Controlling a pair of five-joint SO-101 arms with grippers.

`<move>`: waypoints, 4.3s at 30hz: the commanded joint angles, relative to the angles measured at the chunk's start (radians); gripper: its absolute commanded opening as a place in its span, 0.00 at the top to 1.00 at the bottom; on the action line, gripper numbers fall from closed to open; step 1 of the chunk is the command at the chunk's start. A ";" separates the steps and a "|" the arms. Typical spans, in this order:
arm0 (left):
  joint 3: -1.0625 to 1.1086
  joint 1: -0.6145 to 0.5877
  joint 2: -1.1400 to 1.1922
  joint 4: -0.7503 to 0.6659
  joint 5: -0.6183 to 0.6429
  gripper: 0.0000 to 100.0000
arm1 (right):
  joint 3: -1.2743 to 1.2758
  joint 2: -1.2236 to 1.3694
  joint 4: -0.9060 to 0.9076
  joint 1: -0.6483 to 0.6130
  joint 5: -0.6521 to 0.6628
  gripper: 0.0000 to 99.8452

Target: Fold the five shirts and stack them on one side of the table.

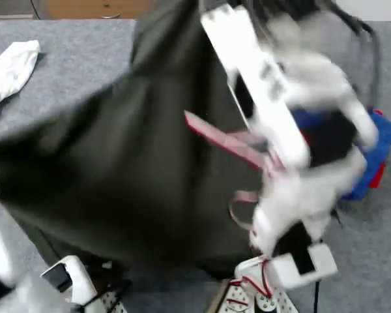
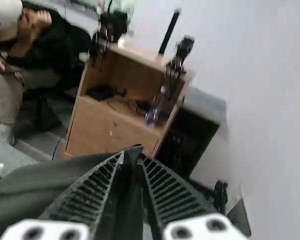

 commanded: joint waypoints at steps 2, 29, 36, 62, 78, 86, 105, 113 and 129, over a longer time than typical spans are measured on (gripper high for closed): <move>0.388 0.107 0.084 -0.508 0.014 0.98 | 0.076 0.148 -0.210 0.054 -0.060 1.00; -0.060 0.193 0.717 -0.083 -0.086 0.98 | 0.038 0.357 -0.138 0.084 0.114 1.00; -0.052 0.198 0.717 0.044 -0.178 0.98 | 0.039 0.295 0.084 0.077 0.256 1.00; 0.772 0.242 -0.061 0.072 -0.381 0.98 | 0.159 0.038 0.594 0.150 0.311 1.00; 0.801 0.242 -0.061 0.129 -0.419 0.98 | 1.488 -0.639 0.103 0.176 0.313 1.00; 0.873 0.239 -0.061 0.129 -0.486 0.98 | 1.899 -0.872 -0.012 0.228 0.315 1.00; 0.815 0.241 -0.061 0.201 -0.514 0.91 | 2.207 -1.153 -0.028 0.222 0.396 0.77; 0.574 0.241 -0.061 0.371 -0.514 0.82 | 2.029 -1.225 0.081 0.228 0.393 0.69; 0.144 0.307 0.644 0.256 -0.310 0.98 | 1.532 -0.384 -0.295 0.199 0.129 1.00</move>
